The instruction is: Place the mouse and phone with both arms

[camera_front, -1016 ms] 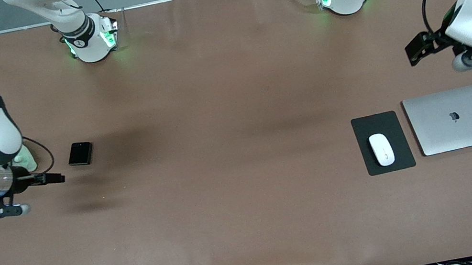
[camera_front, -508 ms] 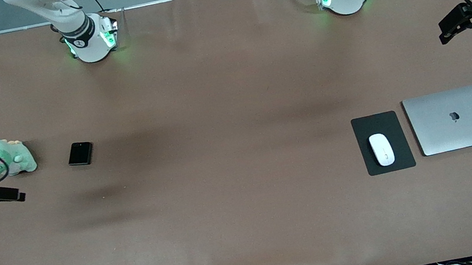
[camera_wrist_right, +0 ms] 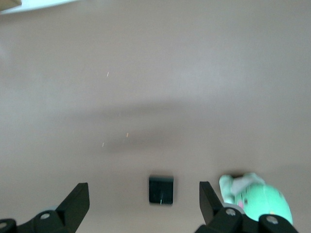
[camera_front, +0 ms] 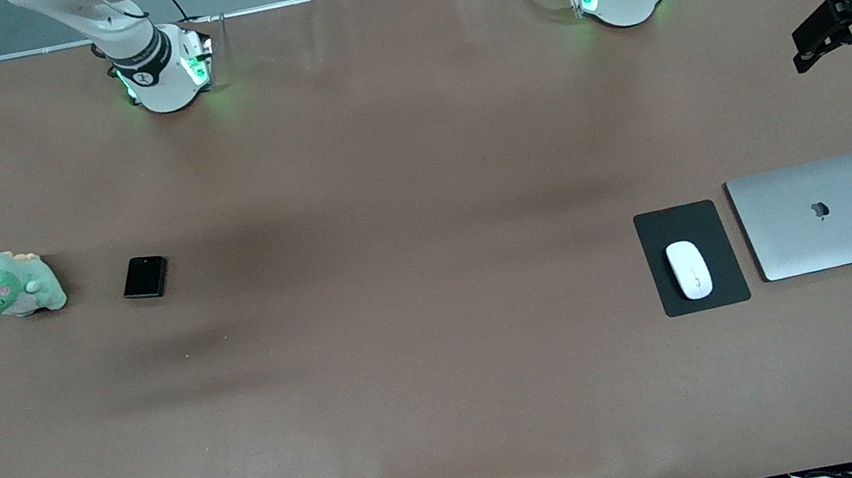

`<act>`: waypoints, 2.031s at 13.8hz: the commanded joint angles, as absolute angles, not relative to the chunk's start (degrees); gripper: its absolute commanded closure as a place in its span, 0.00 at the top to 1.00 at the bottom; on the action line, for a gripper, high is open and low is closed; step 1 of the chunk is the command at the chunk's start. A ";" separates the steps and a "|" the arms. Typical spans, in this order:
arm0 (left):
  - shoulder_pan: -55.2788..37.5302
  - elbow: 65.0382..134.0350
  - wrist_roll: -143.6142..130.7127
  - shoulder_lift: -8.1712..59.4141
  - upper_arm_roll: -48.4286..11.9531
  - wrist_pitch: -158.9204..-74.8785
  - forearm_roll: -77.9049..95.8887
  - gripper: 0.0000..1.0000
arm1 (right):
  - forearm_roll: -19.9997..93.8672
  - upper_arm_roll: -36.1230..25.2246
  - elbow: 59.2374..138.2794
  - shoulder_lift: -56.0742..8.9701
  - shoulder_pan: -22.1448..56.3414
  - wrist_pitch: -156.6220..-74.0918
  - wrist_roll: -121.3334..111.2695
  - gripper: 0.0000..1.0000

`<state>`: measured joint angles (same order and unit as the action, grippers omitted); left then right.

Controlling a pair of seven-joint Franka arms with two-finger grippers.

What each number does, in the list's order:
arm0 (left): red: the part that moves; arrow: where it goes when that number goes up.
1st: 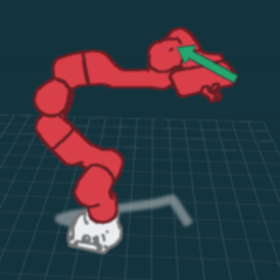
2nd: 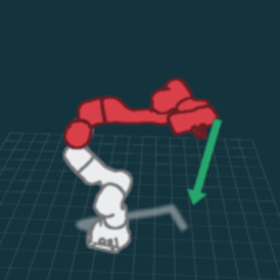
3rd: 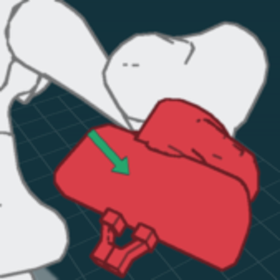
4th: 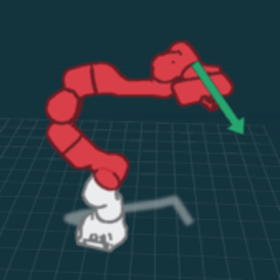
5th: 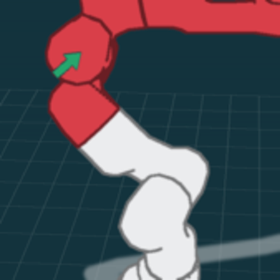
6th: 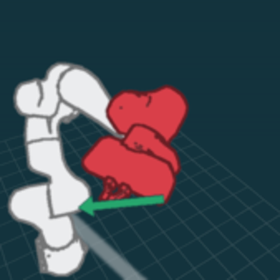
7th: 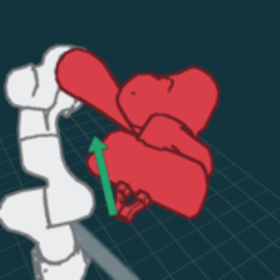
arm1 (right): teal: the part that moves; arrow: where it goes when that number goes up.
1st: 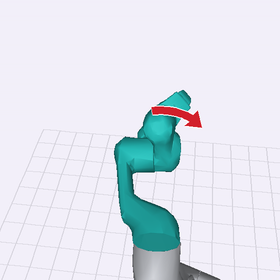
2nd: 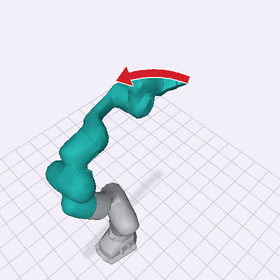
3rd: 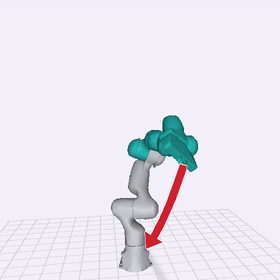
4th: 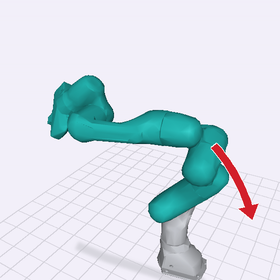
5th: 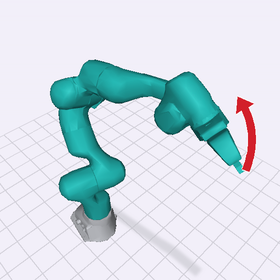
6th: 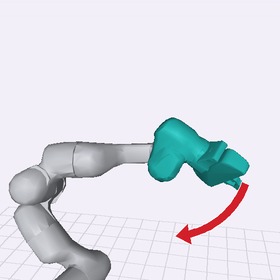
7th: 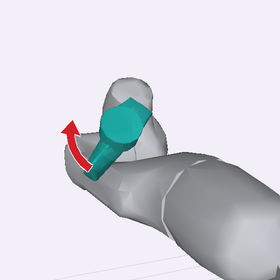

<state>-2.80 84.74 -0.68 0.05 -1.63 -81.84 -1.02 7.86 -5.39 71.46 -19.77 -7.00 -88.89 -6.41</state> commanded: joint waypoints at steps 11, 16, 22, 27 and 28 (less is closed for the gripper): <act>-2.02 85.69 1.58 -1.23 -2.02 -79.98 -1.85 1.00 | 1.77 -3.70 88.85 5.52 -6.25 -75.76 -6.42 1.00; -2.02 85.34 2.11 -0.79 -2.20 -80.16 -2.20 1.00 | 1.41 -3.34 87.73 5.63 -2.57 -78.31 -7.03 1.00; -2.11 85.34 2.37 -0.88 -2.11 -80.16 -2.02 1.00 | 2.29 -3.69 83.50 3.34 -1.67 -78.31 -6.68 1.00; -2.02 85.43 2.37 -0.88 -2.11 -80.16 -2.02 1.00 | 1.49 -3.60 83.14 3.25 -1.67 -78.39 -7.03 1.00; -2.02 85.43 2.37 -0.79 -2.11 -80.16 -2.02 1.00 | 1.49 -3.60 83.23 3.25 -1.58 -79.01 -7.12 1.00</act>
